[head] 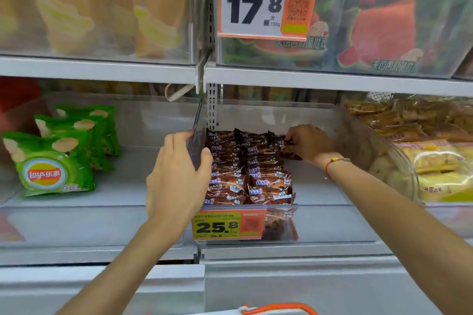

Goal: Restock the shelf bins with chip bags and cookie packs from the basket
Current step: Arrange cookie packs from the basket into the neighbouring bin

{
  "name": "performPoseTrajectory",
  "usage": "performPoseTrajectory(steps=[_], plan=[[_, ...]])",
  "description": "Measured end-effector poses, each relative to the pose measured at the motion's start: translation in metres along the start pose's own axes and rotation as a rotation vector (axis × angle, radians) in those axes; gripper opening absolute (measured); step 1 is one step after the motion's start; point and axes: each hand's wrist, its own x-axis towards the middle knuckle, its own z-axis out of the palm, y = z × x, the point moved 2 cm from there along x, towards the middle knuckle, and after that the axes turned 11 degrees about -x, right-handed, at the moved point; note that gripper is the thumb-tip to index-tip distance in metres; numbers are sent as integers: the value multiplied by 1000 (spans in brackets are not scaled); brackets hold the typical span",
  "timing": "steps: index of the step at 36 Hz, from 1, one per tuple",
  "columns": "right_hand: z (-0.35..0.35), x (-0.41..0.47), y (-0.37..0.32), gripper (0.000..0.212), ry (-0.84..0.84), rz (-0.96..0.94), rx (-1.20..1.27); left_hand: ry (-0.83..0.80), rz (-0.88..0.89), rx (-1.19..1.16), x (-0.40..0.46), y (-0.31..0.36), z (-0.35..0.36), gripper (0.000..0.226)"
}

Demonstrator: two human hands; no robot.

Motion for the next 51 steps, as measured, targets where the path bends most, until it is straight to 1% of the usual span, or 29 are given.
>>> performPoseTrajectory(steps=[6, 11, 16, 21, 24, 30, 37, 40, 43, 46, 48, 51], plan=[[-2, 5, -11, 21, -22, -78, 29, 1, 3, 10, -1, 0, 0, 33], [-1, 4, -10, 22, 14, -96, 35, 5, 9, 24, 0, -1, 1, 34], [1, 5, -14, 22, -28, -139, 19, 17, 16, 25, 1, -2, 2, 33], [-2, 4, -14, 35, -130, -104, 21, 30, 32, 29, 1, -2, 2, 29], [-14, -3, -11, 40, -159, -76, 56, 34, 30, 11, 1, -3, 2, 26], [-39, -35, -5, 33, -147, -18, 112, 15, 23, 6, 0, -1, 1, 31], [-82, -101, -30, 29, -103, -87, 182, -41, 21, 27, -2, 4, -5, 39], [-99, -132, -41, 22, -66, -71, 249, -64, 16, 80, -2, 5, -8, 42], [-112, -164, -53, 16, -31, -67, 272, -56, 60, 151, -12, 8, -14, 45], [-115, -192, -63, 14, -21, -92, 309, 13, 157, 99, -39, 14, -24, 40], [-109, -210, -68, 14, -54, -128, 339, 38, 247, 61, -63, 15, -29, 37], [-90, -235, -74, 13, -172, -147, 350, 38, 350, 25, -97, 7, -31, 33]])
